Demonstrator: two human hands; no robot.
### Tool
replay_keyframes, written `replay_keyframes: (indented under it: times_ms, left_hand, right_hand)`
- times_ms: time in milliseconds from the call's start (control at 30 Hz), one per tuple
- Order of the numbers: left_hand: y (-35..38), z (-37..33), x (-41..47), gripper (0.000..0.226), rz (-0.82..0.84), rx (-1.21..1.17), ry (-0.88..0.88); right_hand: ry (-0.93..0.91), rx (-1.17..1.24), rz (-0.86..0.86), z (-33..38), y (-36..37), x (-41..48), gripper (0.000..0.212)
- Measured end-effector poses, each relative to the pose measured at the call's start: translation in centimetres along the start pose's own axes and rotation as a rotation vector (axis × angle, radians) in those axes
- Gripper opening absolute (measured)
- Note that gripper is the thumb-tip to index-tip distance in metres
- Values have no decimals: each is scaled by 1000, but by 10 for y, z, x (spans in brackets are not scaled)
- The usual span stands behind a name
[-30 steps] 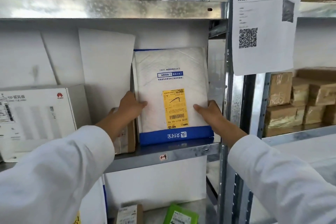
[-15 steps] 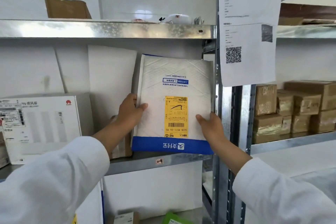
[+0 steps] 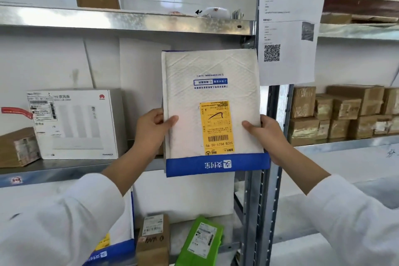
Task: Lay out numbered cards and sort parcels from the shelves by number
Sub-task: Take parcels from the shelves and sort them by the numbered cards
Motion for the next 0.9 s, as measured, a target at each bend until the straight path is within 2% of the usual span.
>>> replay_keyframes:
  times_ms: [133, 233, 367, 633, 800, 900]
  left_hand:
    - [-23, 4, -40, 20, -8, -162, -42]
    - [-44, 11, -71, 28, -26, -236, -118]
    - [-105, 21, -124, 37, -101, -332, -207]
    - [-263, 48, -250, 37, -372, -364, -316]
    - [-375, 54, -330, 30, -608, -282, -343]
    - [-437, 53, -377, 35, -715, -221, -352]
  right_hand:
    - [21, 46, 33, 2, 10, -41, 28]
    - [16, 120, 41, 8, 18, -73, 27]
    - [32, 132, 137, 18, 59, -127, 28]
    - [117, 229, 372, 10, 189, -235, 28]
    - [166, 235, 582, 2, 301, -302, 20]
    - [213, 267, 715, -5, 368, -348, 22]
Point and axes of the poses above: each hand's wrist, its own x-axis towards the middle knuckle, its own y-axis out of the palm, z = x × y, the point moved 10 cm from there along x, towards the middle knuckle, and after that the axes turned 8 degrees about x, right-handed, at the moved point
